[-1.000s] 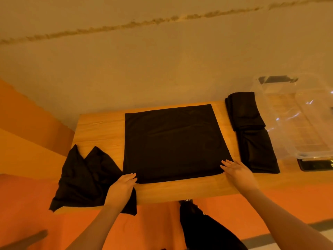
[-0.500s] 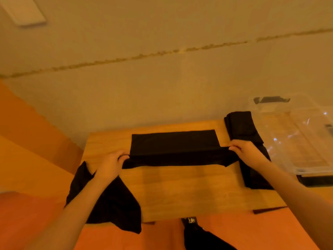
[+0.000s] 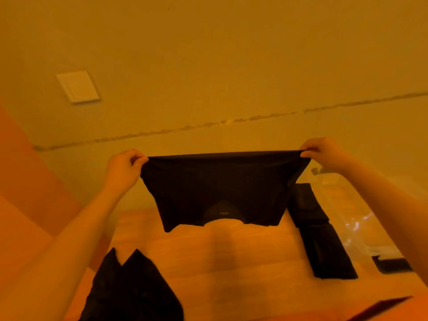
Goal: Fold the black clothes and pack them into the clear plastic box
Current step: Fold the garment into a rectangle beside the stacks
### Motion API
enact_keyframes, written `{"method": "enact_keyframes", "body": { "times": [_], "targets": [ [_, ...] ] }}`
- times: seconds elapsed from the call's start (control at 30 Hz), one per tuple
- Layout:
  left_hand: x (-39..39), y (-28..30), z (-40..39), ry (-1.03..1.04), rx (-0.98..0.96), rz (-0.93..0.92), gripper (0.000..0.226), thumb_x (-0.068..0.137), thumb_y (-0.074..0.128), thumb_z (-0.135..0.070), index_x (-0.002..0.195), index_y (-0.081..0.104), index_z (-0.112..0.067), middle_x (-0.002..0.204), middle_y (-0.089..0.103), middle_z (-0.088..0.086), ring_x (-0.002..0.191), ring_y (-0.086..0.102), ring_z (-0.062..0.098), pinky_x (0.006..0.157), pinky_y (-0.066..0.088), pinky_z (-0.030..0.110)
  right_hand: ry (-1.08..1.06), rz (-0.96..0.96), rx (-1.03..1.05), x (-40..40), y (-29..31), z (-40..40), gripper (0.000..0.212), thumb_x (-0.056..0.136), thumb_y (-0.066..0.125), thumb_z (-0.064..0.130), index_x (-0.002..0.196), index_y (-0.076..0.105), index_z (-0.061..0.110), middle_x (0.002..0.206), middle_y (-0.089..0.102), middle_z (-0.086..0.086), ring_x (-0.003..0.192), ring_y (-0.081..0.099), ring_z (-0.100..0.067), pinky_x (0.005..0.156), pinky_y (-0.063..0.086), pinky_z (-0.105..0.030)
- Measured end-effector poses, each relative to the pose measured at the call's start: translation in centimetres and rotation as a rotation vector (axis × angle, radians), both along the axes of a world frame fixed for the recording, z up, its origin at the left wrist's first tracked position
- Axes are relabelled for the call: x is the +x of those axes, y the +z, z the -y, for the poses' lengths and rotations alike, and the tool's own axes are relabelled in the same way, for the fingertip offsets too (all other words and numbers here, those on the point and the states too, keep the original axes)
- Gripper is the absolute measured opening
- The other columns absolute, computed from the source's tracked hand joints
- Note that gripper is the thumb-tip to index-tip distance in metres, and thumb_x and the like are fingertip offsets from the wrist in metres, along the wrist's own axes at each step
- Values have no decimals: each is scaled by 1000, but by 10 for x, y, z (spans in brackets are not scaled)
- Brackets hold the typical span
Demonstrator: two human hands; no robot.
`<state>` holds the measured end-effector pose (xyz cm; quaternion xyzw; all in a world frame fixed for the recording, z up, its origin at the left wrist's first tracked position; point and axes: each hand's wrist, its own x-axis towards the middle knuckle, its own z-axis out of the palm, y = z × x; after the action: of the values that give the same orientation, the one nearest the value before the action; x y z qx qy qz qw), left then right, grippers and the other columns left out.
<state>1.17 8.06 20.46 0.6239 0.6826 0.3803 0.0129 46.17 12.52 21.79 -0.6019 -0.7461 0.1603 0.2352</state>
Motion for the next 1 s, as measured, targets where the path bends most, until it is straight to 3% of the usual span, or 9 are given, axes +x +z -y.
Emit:
{"method": "enact_keyframes", "body": {
  "times": [0.27, 0.33, 0.4, 0.47, 0.57, 0.67, 0.73, 0.83, 1.0],
  "targets": [
    [-5, 15, 19, -32, 20, 60, 13, 89, 57, -10, 84, 65, -2, 74, 59, 9, 71, 52, 24, 64, 37, 30, -78, -266, 113, -8, 21, 26, 10, 87, 59, 4, 94, 67, 5, 86, 59, -8, 83, 52, -20, 62, 37, -20],
    [-6, 13, 31, -47, 10, 66, 10, 88, 59, -8, 82, 65, -4, 74, 58, 9, 68, 51, 23, 62, 38, 27, -88, -305, 93, -7, 17, 36, 9, 86, 60, 3, 90, 66, 9, 85, 60, -9, 85, 54, -22, 70, 40, -26],
    [-8, 10, 46, -74, -17, 70, 8, 88, 58, -5, 83, 65, -5, 73, 57, 8, 62, 49, 16, 57, 35, 13, -117, -356, 28, -3, 11, 49, 11, 86, 60, 2, 85, 65, 11, 83, 61, -9, 87, 56, -25, 75, 45, -38],
    [-11, 5, 63, -99, -70, 57, 10, 89, 56, -2, 87, 65, -5, 74, 56, 8, 63, 49, 16, 56, 35, 12, -125, -393, -36, 1, 7, 66, 18, 87, 58, 0, 81, 66, 15, 83, 63, -10, 87, 57, -28, 78, 47, -46],
    [-17, -5, 91, -123, -168, 31, 15, 92, 52, -2, 97, 66, -2, 77, 56, 7, 63, 47, 14, 56, 33, 14, -79, -379, -51, 4, 2, 95, 23, 87, 56, -4, 84, 67, 16, 88, 65, -13, 90, 60, -33, 87, 47, -49],
    [-22, -12, 117, -151, -241, 43, 16, 92, 52, -5, 100, 66, -2, 78, 59, 11, 63, 49, 12, 55, 34, 14, -62, -388, -61, 5, -1, 123, 21, 86, 55, -6, 98, 66, 8, 84, 64, -1, 78, 63, -8, 85, 46, -37],
    [-26, -11, 132, -179, -269, 67, 14, 92, 53, -7, 96, 66, -5, 83, 63, 17, 68, 52, 20, 55, 36, 14, -62, -401, -70, 7, -3, 139, 24, 86, 56, -6, 91, 68, 13, 85, 64, 2, 70, 63, 4, 78, 49, -28],
    [-31, -5, 147, -215, -278, 80, 11, 91, 54, -7, 90, 65, -11, 89, 65, 19, 72, 54, 22, 56, 37, 11, -83, -436, -80, 12, -6, 153, 34, 85, 57, -4, 78, 71, 26, 86, 67, 1, 72, 64, 6, 71, 54, -19],
    [-35, -1, 144, -243, -342, 93, 12, 91, 55, -9, 86, 64, -15, 92, 66, 18, 84, 59, 29, 64, 39, 19, -104, -449, -110, 8, -6, 154, 27, 87, 56, -4, 81, 66, 20, 75, 69, 10, 69, 63, 8, 66, 50, -7]
  ]
}}
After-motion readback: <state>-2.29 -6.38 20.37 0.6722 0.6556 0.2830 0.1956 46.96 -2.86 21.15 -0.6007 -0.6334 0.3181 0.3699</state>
